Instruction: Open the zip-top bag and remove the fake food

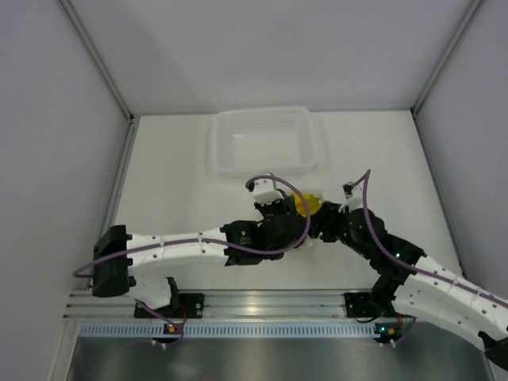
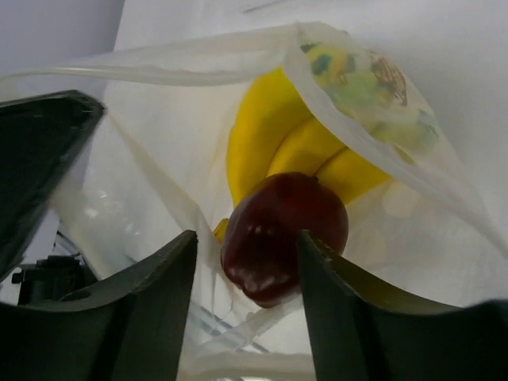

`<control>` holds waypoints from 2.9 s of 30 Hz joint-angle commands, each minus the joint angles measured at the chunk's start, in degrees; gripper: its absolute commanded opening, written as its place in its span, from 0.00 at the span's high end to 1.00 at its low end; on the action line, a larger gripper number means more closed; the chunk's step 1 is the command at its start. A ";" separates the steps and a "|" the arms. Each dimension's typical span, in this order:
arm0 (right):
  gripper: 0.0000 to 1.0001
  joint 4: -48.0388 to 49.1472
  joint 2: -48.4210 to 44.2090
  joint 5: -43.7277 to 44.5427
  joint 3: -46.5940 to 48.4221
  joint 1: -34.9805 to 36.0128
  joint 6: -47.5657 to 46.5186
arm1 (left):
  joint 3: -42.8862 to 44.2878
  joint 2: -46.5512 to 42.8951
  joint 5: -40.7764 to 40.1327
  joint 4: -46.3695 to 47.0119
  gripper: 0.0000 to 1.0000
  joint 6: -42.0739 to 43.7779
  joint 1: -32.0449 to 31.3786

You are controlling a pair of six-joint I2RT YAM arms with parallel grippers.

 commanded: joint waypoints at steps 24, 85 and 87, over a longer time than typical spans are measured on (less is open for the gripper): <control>0.19 22.73 18.17 5.03 -10.64 3.37 18.56 | -9.26 -2.07 -3.24 2.77 1.00 -11.11 -4.09; 0.69 -0.01 -3.96 14.50 1.47 16.47 -9.03 | -22.62 -9.36 -2.80 0.48 1.00 -9.97 -0.04; 0.69 -3.71 -4.59 17.76 4.29 15.95 -12.01 | -23.15 -11.12 -2.54 0.48 1.00 -9.79 -0.04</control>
